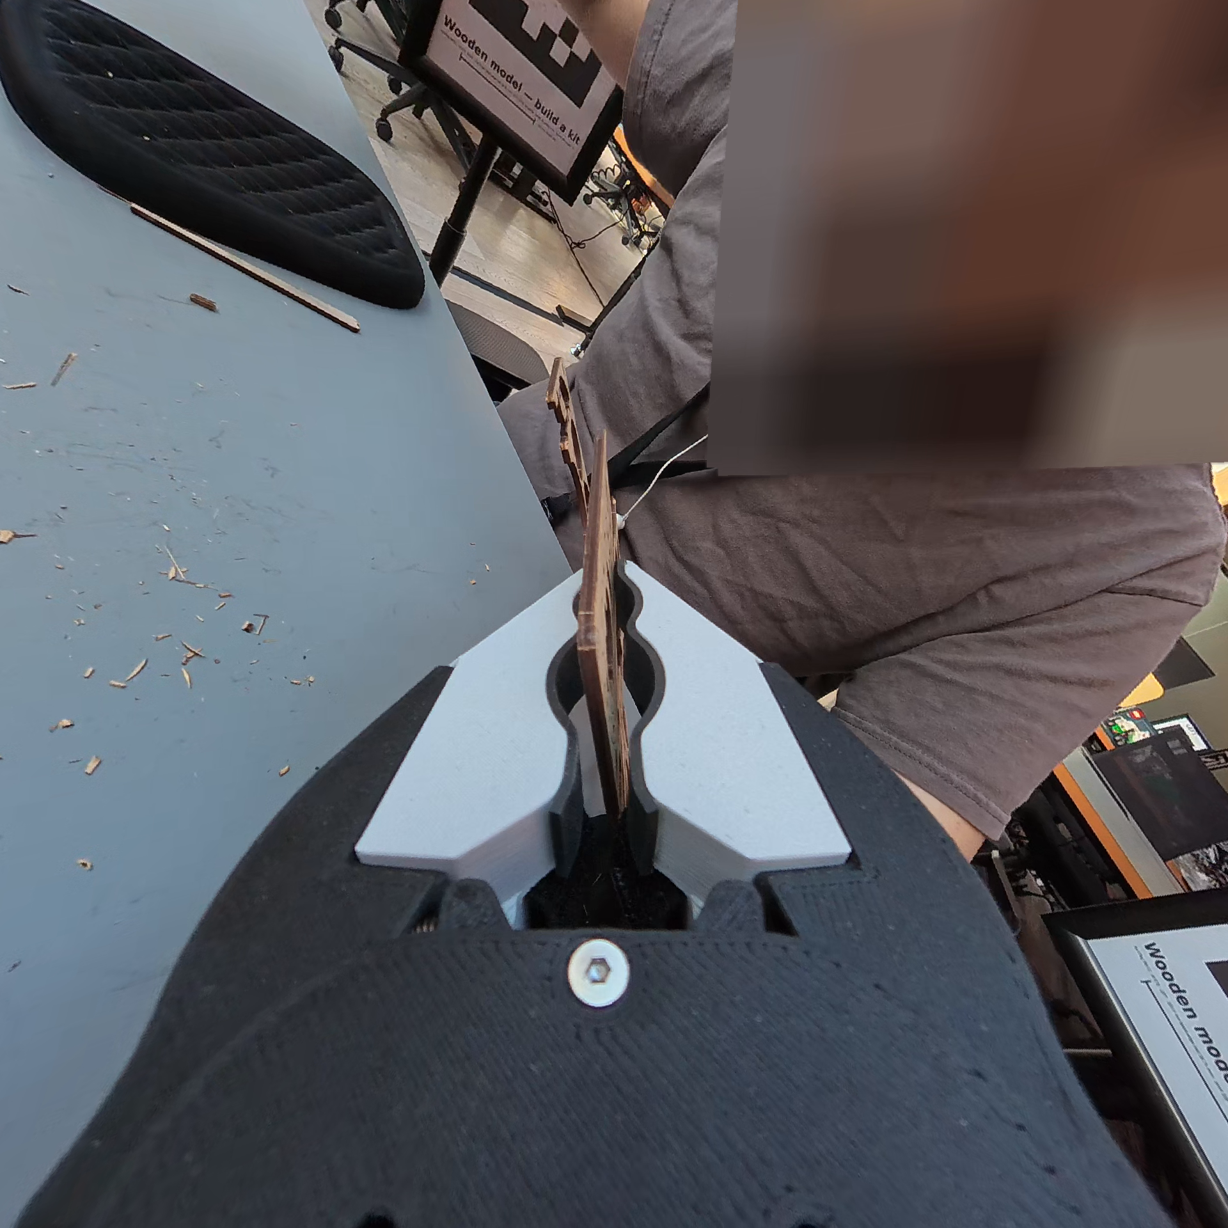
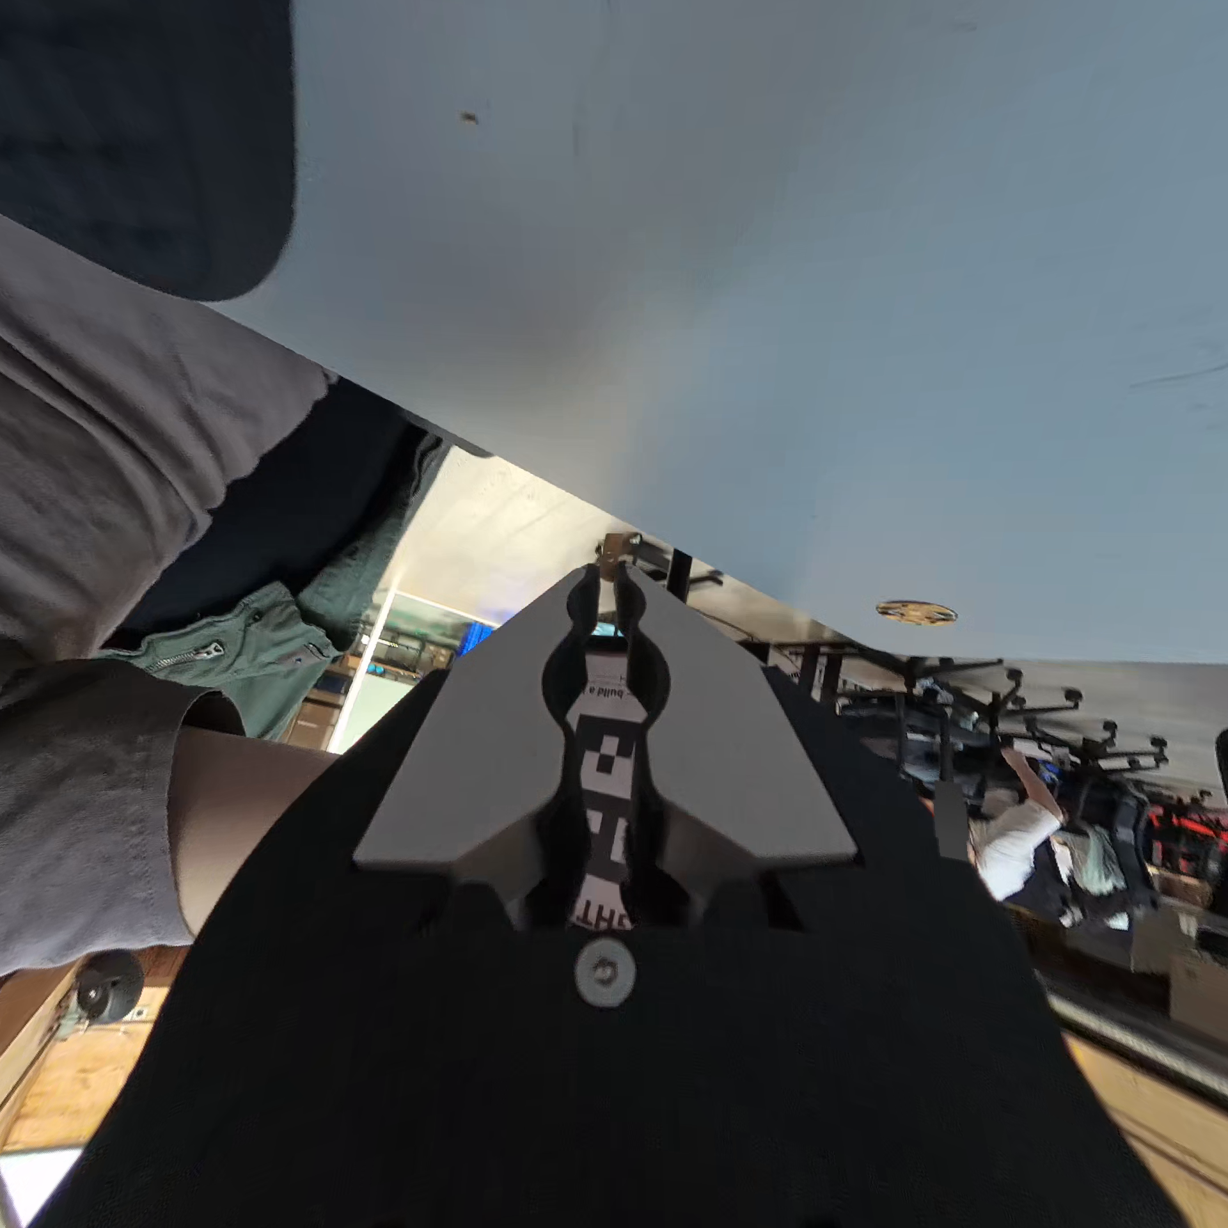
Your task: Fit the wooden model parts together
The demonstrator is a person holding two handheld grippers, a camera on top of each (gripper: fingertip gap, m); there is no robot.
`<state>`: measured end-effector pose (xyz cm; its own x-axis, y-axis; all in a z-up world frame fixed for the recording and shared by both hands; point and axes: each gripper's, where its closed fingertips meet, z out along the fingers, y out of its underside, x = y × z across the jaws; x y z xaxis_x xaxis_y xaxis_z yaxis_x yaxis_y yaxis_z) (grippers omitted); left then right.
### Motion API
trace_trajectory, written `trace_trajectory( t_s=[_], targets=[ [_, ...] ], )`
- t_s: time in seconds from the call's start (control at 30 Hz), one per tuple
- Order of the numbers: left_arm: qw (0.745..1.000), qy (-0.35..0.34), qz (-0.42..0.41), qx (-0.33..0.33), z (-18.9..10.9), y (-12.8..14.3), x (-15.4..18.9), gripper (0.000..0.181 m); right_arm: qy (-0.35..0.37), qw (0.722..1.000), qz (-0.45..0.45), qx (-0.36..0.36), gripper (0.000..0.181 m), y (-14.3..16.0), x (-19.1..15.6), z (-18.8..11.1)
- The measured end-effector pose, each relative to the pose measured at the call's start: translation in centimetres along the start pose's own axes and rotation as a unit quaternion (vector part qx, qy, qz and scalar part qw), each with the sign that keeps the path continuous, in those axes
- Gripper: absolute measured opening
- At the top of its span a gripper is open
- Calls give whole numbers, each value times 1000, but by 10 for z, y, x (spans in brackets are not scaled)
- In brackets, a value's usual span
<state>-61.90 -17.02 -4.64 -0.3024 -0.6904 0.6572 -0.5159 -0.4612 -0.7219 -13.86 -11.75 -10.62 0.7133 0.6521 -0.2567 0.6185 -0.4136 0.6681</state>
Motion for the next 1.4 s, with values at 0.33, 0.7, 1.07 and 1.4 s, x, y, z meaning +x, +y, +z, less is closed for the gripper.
trace_trajectory(
  t_s=[0.33, 0.7, 1.07, 1.4],
  targets=[
    [1000, -2, 0, 3, -2, 0, 0, 0, -30, 988, 11, -152, 2, 18, 8, 18],
    [1000, -2, -8, 5, -3, 1, -3, 0, -55, 972, 88, -213, 3, 53, 34, 35],
    [1000, -4, -5, 6, -3, 0, -2, 0, -24, 987, 69, -145, 3, 24, 47, 45],
    [1000, -4, -2, 4, -3, 0, 0, 0, -47, 993, 59, -95, 3, 10, 42, 53]
  ],
)
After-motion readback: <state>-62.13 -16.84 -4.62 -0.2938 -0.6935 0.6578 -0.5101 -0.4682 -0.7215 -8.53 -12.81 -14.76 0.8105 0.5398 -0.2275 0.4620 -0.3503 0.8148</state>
